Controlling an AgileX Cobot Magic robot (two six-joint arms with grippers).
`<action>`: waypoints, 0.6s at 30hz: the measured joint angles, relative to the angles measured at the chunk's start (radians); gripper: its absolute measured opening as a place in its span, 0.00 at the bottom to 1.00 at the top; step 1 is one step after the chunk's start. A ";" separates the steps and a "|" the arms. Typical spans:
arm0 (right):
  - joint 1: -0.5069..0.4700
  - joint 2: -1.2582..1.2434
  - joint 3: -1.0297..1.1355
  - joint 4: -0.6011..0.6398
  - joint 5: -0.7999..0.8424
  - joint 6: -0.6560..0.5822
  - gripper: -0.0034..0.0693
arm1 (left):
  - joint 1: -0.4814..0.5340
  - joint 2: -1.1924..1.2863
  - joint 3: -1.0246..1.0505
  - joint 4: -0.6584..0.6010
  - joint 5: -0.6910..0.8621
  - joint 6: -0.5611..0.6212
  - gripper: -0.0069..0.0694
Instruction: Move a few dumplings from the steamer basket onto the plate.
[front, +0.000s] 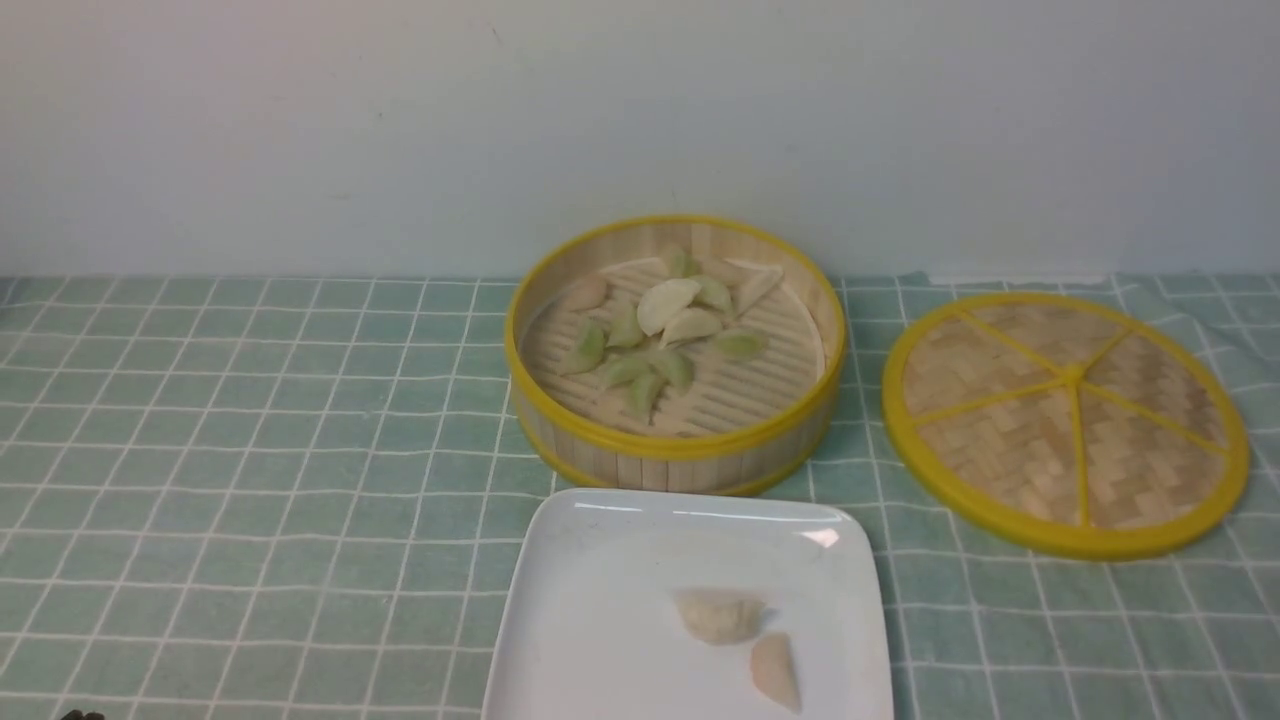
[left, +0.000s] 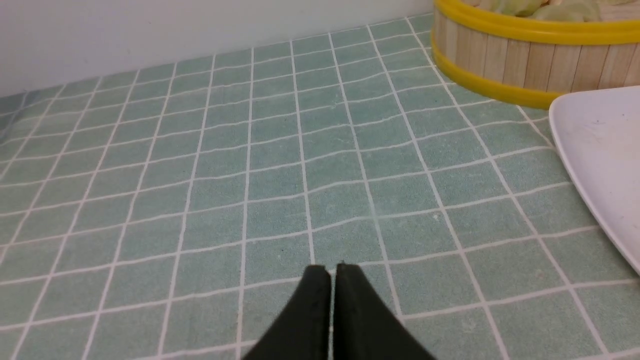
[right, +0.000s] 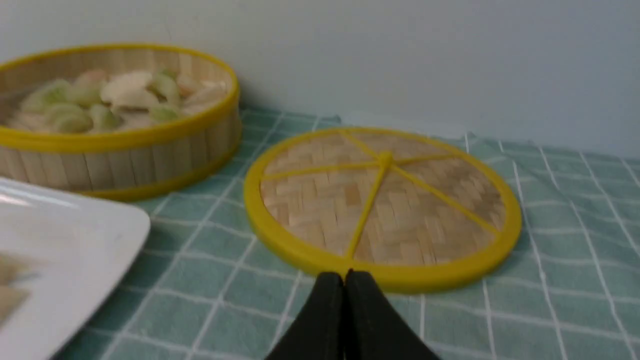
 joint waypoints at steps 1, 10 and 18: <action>-0.008 -0.004 0.022 0.000 0.003 0.001 0.03 | 0.000 0.000 0.000 0.000 0.000 0.000 0.08; -0.018 -0.009 0.026 0.006 -0.017 0.009 0.03 | 0.000 0.000 0.000 0.000 0.001 0.000 0.08; -0.018 -0.009 0.026 0.007 -0.017 0.009 0.03 | 0.000 0.000 0.000 0.000 0.001 0.000 0.08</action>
